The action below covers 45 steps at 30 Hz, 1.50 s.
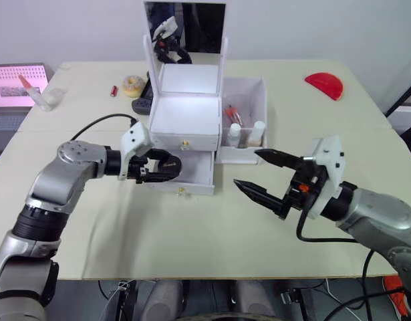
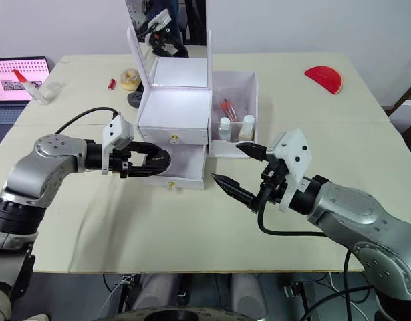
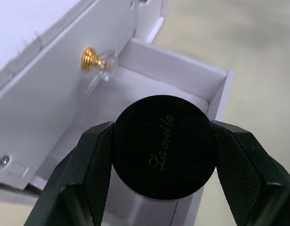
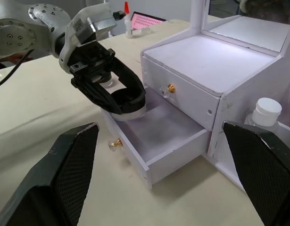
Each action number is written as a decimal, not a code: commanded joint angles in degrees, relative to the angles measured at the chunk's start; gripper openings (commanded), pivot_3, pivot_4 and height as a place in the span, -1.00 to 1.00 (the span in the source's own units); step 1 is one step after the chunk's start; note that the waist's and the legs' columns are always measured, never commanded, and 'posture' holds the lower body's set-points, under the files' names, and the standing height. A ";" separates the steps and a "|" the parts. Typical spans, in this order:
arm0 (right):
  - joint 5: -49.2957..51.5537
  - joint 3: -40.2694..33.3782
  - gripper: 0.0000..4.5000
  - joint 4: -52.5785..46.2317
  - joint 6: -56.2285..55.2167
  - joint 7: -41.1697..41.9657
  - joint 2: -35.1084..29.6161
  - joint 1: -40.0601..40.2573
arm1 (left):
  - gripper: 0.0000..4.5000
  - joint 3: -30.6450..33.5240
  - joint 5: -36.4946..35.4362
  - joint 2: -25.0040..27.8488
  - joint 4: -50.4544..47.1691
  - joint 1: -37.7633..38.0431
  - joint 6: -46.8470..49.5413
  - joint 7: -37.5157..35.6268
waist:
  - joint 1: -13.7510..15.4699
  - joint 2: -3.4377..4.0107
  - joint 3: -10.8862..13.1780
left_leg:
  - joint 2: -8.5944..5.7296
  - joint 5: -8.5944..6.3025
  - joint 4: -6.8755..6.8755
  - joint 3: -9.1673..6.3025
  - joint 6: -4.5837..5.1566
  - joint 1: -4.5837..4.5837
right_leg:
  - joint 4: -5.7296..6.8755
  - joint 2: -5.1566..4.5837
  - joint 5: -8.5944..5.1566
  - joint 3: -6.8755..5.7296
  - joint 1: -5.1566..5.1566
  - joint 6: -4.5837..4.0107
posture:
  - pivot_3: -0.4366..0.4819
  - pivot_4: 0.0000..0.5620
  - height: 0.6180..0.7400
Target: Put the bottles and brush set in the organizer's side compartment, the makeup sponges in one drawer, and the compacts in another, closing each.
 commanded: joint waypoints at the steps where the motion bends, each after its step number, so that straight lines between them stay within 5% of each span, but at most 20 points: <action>1: 1.01 -1.80 1.00 -1.96 -1.34 -0.57 -0.03 -0.11 | 0.16 0.62 0.62 -0.05 -0.96 -0.75 -1.16 -0.53 | 0.00 0.00 0.00 | 0.00 0.00 0.00 0.00 0.00 0.00 | 0.00 0.00 0.00 0.00 0.00 0.00 | -0.05 -0.47 1.00; 10: 1.47 -1.77 1.00 -2.22 -1.32 -1.41 -0.10 0.19 | 0.16 0.95 1.70 -1.37 -0.27 0.14 -1.70 0.38 | 0.06 0.00 0.00 | 0.00 0.00 0.02 0.00 0.00 0.00 | 0.02 0.00 0.00 0.00 0.00 0.00 | -0.05 -0.47 1.00; 14: 1.67 -1.98 1.00 -2.39 -1.41 -1.80 -0.21 0.60 | 0.99 1.31 2.02 -1.78 -0.23 -0.04 -1.42 0.99 | 0.14 0.00 0.00 | 0.00 0.00 0.04 0.00 0.00 0.00 | 0.05 0.00 0.00 0.00 0.00 0.00 | -0.05 -0.47 1.00; 22: 2.09 -2.39 1.00 -2.28 -1.49 -2.00 -0.59 0.71 | 0.99 3.35 0.41 0.28 -1.52 -0.28 1.12 -0.13 | 0.09 0.00 0.00 | 0.00 0.00 0.05 0.00 0.00 0.00 | 0.07 0.02 0.00 0.00 0.00 0.00 | -0.05 -0.47 1.00; 27: 1.66 -4.88 1.00 -1.65 -1.67 -1.28 -1.30 2.18 | 0.99 10.53 -5.48 4.62 -2.18 2.85 4.20 -3.35 | -0.19 0.00 0.00 | 0.01 0.00 0.05 0.00 0.00 0.01 | 0.09 0.03 0.00 0.00 -0.02 0.01 | -0.05 -0.47 1.00; 34: -2.76 -23.49 1.00 2.57 -4.02 9.35 -2.43 20.25 | 0.99 24.23 -3.52 13.07 7.91 13.22 -0.91 -1.93 | 0.15 0.00 -0.01 | 0.02 0.00 0.03 0.02 0.01 0.05 | 0.10 0.02 0.00 0.02 0.02 0.00 | -0.05 -0.47 1.00; 45: -16.42 -42.49 1.00 16.57 -16.01 26.12 6.42 45.39 | 0.99 39.38 3.14 14.32 38.44 25.49 -26.04 8.34 | 0.29 -0.07 -0.05 | 0.04 -0.03 -0.30 0.07 0.00 0.79 | -0.08 -0.23 -0.02 0.18 0.66 -0.02 | -0.05 -0.47 1.00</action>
